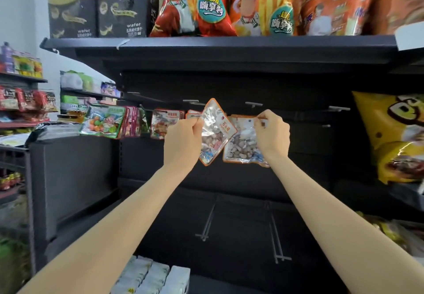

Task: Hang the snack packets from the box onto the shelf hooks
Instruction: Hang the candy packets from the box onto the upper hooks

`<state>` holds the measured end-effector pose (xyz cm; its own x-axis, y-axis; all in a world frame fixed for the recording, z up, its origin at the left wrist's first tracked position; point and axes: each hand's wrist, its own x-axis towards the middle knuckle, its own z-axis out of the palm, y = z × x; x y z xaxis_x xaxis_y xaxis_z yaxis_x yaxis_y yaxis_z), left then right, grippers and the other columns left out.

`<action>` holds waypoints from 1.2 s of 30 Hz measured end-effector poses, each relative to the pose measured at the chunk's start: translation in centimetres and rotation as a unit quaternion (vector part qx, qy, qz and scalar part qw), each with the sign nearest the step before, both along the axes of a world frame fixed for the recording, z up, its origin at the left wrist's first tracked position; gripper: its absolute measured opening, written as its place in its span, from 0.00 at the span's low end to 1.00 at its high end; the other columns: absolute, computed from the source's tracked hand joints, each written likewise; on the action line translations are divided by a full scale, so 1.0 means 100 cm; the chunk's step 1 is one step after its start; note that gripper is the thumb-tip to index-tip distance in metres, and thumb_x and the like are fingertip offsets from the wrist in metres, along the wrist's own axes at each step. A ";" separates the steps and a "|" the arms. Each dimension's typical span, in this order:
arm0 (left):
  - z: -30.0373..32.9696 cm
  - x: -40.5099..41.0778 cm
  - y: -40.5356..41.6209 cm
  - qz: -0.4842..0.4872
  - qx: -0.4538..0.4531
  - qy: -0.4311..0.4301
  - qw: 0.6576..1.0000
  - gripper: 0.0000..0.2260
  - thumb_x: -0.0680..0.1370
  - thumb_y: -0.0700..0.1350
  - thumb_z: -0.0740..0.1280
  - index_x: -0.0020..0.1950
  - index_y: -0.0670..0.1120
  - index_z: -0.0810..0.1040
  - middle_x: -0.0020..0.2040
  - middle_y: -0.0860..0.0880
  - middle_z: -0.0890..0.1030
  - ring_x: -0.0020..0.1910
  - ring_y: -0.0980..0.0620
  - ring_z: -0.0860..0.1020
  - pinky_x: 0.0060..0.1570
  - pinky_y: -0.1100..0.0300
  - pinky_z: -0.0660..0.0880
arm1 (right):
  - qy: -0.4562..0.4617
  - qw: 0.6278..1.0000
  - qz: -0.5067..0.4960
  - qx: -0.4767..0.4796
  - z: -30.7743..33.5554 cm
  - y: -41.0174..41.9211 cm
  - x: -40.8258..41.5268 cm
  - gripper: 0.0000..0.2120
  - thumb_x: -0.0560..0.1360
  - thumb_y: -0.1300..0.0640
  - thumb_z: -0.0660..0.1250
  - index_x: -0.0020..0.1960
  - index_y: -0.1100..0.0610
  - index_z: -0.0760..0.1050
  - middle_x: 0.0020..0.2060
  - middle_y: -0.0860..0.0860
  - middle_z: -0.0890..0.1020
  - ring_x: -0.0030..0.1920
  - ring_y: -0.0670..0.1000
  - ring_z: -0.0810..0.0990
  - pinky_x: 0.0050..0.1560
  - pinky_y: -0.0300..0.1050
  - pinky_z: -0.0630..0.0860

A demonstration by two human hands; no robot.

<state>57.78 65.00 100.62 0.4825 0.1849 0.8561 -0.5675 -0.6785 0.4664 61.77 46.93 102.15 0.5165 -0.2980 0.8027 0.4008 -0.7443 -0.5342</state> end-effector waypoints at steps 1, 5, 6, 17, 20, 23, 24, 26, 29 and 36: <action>0.001 0.002 -0.002 0.000 -0.001 0.000 1.000 0.18 0.82 0.45 0.57 0.32 0.43 0.69 0.31 0.42 0.76 0.33 0.45 0.76 0.32 0.51 0.71 | -0.002 1.000 -0.006 -0.007 0.001 0.000 0.001 0.07 0.79 0.57 0.61 0.54 0.57 0.76 0.42 0.49 0.78 0.38 0.48 0.75 0.33 0.40 0.66; 0.001 0.005 -0.006 0.008 0.008 0.000 1.000 0.17 0.82 0.45 0.58 0.32 0.46 0.69 0.32 0.47 0.75 0.35 0.49 0.75 0.30 0.61 0.67 | -0.002 1.000 -0.025 -0.014 0.002 -0.004 0.007 0.07 0.79 0.58 0.61 0.54 0.57 0.75 0.45 0.52 0.80 0.41 0.52 0.78 0.36 0.43 0.68; 0.001 0.007 -0.007 0.006 0.005 0.001 1.000 0.16 0.82 0.45 0.58 0.34 0.46 0.70 0.32 0.46 0.76 0.35 0.49 0.75 0.30 0.62 0.67 | 0.000 1.000 -0.025 -0.016 0.002 -0.005 0.010 0.07 0.79 0.58 0.60 0.55 0.57 0.75 0.45 0.53 0.81 0.41 0.52 0.78 0.37 0.43 0.69; 0.004 0.027 -0.012 -0.040 -0.088 0.061 0.994 0.20 0.80 0.43 0.58 0.28 0.44 0.63 0.31 0.41 0.72 0.30 0.52 0.69 0.31 0.61 0.64 | 0.021 0.991 0.008 -0.134 -0.012 -0.020 0.055 0.15 0.78 0.67 0.57 0.62 0.61 0.72 0.65 0.55 0.68 0.49 0.52 0.75 0.42 0.35 0.70; 0.001 0.026 -0.012 -0.054 -0.092 0.071 0.992 0.19 0.80 0.43 0.58 0.29 0.42 0.66 0.29 0.45 0.74 0.30 0.52 0.72 0.31 0.64 0.66 | 0.076 0.988 0.004 -0.131 -0.016 -0.024 0.062 0.18 0.75 0.69 0.58 0.64 0.61 0.72 0.68 0.53 0.63 0.52 0.53 0.75 0.43 0.41 0.75; -0.003 0.028 -0.012 -0.083 -0.094 0.087 0.988 0.17 0.80 0.44 0.58 0.39 0.33 0.74 0.38 0.38 0.80 0.38 0.43 0.79 0.40 0.50 0.76 | 0.109 0.984 -0.022 -0.142 -0.015 -0.024 0.060 0.17 0.74 0.68 0.61 0.62 0.62 0.73 0.69 0.56 0.59 0.67 0.58 0.64 0.55 0.52 0.75; -0.003 0.028 -0.012 -0.089 -0.092 0.088 0.988 0.17 0.80 0.45 0.58 0.41 0.32 0.75 0.40 0.36 0.80 0.40 0.42 0.80 0.42 0.46 0.77 | 0.112 0.983 -0.025 -0.144 -0.015 -0.024 0.059 0.15 0.75 0.67 0.62 0.60 0.62 0.74 0.70 0.57 0.58 0.69 0.58 0.61 0.59 0.54 0.73; -0.004 0.028 -0.011 -0.102 -0.089 0.101 0.986 0.17 0.80 0.45 0.58 0.43 0.32 0.75 0.40 0.37 0.81 0.40 0.43 0.81 0.43 0.48 0.78 | 0.086 0.985 -0.039 -0.147 -0.018 -0.025 0.055 0.11 0.76 0.64 0.64 0.58 0.63 0.75 0.71 0.59 0.57 0.70 0.59 0.58 0.63 0.56 0.70; -0.004 0.021 -0.013 -0.142 -0.111 0.132 0.975 0.15 0.81 0.44 0.59 0.43 0.35 0.77 0.39 0.44 0.82 0.37 0.52 0.81 0.38 0.60 0.78 | -0.013 0.995 -0.024 -0.099 -0.024 -0.024 0.041 0.11 0.77 0.62 0.63 0.59 0.60 0.76 0.70 0.57 0.62 0.70 0.56 0.58 0.60 0.45 0.70; -0.007 0.019 -0.041 -0.247 -0.192 0.186 0.931 0.11 0.81 0.45 0.60 0.50 0.38 0.78 0.47 0.40 0.82 0.48 0.42 0.81 0.52 0.46 0.78 | -0.002 0.929 0.351 0.120 -0.024 -0.023 -0.010 0.12 0.81 0.56 0.59 0.62 0.45 0.70 0.50 0.48 0.81 0.49 0.46 0.83 0.41 0.38 0.80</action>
